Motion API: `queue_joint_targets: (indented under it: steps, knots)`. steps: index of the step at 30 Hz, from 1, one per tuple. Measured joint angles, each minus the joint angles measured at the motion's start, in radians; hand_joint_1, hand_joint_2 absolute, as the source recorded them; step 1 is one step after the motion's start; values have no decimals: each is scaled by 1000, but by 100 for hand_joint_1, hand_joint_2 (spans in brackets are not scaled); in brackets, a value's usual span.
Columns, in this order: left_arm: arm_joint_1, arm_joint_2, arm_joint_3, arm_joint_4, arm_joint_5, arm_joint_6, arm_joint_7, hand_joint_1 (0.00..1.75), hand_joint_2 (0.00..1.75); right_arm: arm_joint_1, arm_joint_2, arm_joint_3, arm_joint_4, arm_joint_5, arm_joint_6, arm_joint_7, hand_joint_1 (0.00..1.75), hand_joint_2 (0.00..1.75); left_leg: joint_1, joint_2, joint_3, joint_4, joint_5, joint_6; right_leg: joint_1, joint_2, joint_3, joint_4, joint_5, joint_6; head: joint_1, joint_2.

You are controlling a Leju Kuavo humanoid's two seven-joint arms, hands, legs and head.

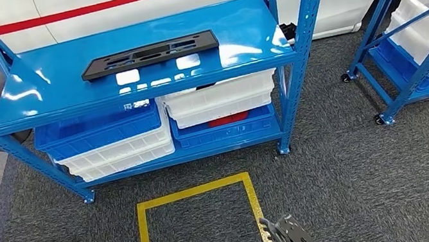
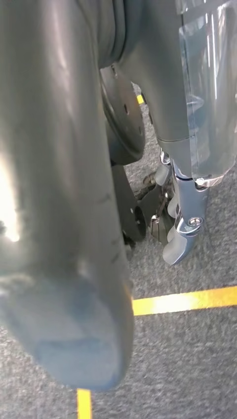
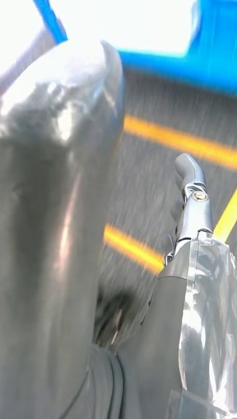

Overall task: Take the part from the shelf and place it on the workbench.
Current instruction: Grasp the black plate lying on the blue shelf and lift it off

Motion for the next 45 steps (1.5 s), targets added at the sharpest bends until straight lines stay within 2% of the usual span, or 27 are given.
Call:
queue_joint_targets:
  steps: [2,3,4,5,7,9,12,14,15,17,18,19,20,23,25,27,29,31,33,34,35,36,37,39,40,43,45]
  knots:
    - [0,0,0,0,-3,-1,-2,0,0,-11,4,41,-61,15,-15,-2,0,0,1,0,-71,126,-53,-5,2,0,3,0,-4,-5,0,0]
    - [2,0,0,0,-3,-1,-3,0,0,-13,5,60,-92,26,-27,0,0,0,1,0,-99,166,-62,-6,4,1,4,0,-7,-7,0,0]
    - [3,1,0,0,-4,-1,-4,0,0,-11,6,79,-127,37,-39,3,0,0,1,0,-111,172,-52,-5,4,2,7,0,-9,-7,0,0]
    - [4,1,0,0,-5,-1,-5,0,0,-8,6,96,-166,46,-48,9,0,0,1,0,-105,139,-20,-3,5,3,11,0,-11,-6,0,0]
    - [5,3,0,0,-5,-1,-6,0,0,-2,10,127,-237,55,-56,20,0,0,1,0,-58,9,63,4,5,7,20,-2,-15,-2,0,0]
    - [4,5,0,0,-8,-2,-7,0,0,6,14,153,-296,55,-53,21,0,0,-5,-1,-28,-76,95,14,5,8,24,-4,-16,8,0,0]
    - [8,5,0,0,-14,-4,-9,0,0,48,14,190,-418,73,-47,24,0,0,-10,-3,-25,-90,105,31,5,7,26,-11,-15,29,0,0]
    - [10,5,1,0,-18,-6,-9,0,0,78,11,229,-541,113,-47,53,0,0,-7,-1,-19,-105,116,45,7,6,16,15,-37,36,0,0]
    - [9,5,1,0,-20,-7,-8,0,0,86,8,253,-603,140,-49,73,0,0,-7,0,-16,-111,120,51,9,5,-4,56,-63,36,0,0]
    - [7,5,2,0,-25,-9,-5,0,0,81,-3,307,-710,206,-55,112,0,0,-14,4,-17,-112,121,59,13,4,-63,180,-124,32,0,0]
    - [6,5,2,0,-28,-10,-4,0,0,69,-11,338,-747,238,-60,127,0,0,-18,5,-18,-110,120,61,15,4,-88,230,-139,30,0,0]
    - [6,5,2,0,-31,-12,-2,0,0,51,-20,369,-777,268,-65,142,0,0,-21,6,-18,-109,119,63,17,4,-99,251,-135,28,0,0]
    - [5,5,2,0,-34,-14,-1,0,0,28,-29,399,-799,293,-71,155,0,0,-24,6,-18,-107,118,64,20,4,-92,236,-115,24,0,0]
    - [-1,4,2,0,-44,-20,3,0,0,-75,-51,488,-834,355,-91,197,0,0,-32,5,-20,-99,115,64,32,4,-6,53,-24,3,0,0]
    - [-6,3,2,0,-51,-24,4,0,0,-156,-60,548,-838,384,-101,229,0,0,-35,6,-26,-94,115,58,38,3,21,-13,-7,-5,0,0]
    - [-8,3,3,0,-56,-29,3,0,0,-229,-66,605,-838,396,-101,260,0,0,-34,6,-29,-94,117,49,38,3,20,-19,-3,-8,0,0]
    - [-9,4,4,0,-57,-31,0,0,0,-297,-69,651,-837,396,-97,284,0,0,-33,4,-37,-78,104,38,31,2,23,-29,4,-15,0,0]
    - [-8,5,6,0,-58,-32,-4,0,0,-360,-69,689,-832,393,-88,299,0,0,-25,1,-75,7,56,22,26,0,26,-35,8,-19,0,0]
    - [-5,5,7,0,-57,-33,-9,0,0,-406,-69,723,-820,387,-77,306,0,0,-13,1,-134,129,6,9,25,-1,25,-35,8,-20,0,0]
    - [-3,5,8,0,-57,-33,-11,0,0,-424,-69,739,-813,380,-72,308,0,0,-8,1,-153,163,2,3,24,-1,25,-35,8,-19,0,0]
    - [-1,6,9,0,-56,-33,-14,0,0,-439,-69,753,-807,371,-69,309,0,0,-3,1,-155,163,16,-2,22,-1,25,-34,7,-18,0,0]
    - [1,6,9,0,-56,-33,-17,0,0,-455,-68,767,-801,360,-66,313,0,0,2,1,-139,123,47,-6,19,-1,26,-34,6,-15,0,0]
    - [1,6,11,0,-56,-33,-19,0,0,-472,-68,781,-795,349,-65,316,0,0,6,2,-110,55,87,-9,16,0,27,-32,4,-11,0,0]
    - [1,6,14,0,-56,-36,-22,0,0,-505,-67,807,-786,333,-66,326,0,0,5,0,-55,-65,131,-8,15,1,28,-31,1,2,0,0]
    - [0,6,15,0,-56,-38,-24,0,0,-518,-66,819,-782,330,-66,328,0,0,3,-1,-43,-93,135,-3,15,2,27,-31,1,9,0,0]
    - [2,6,19,0,-55,-41,-27,0,0,-543,-65,852,-771,328,-65,333,0,0,-2,-4,-41,-104,132,22,15,1,27,-35,2,30,0,0]
    - [3,7,23,0,-53,-41,-30,0,0,-559,-62,872,-764,325,-64,336,0,0,0,-4,-37,-112,135,39,14,0,9,4,-22,37,0,0]
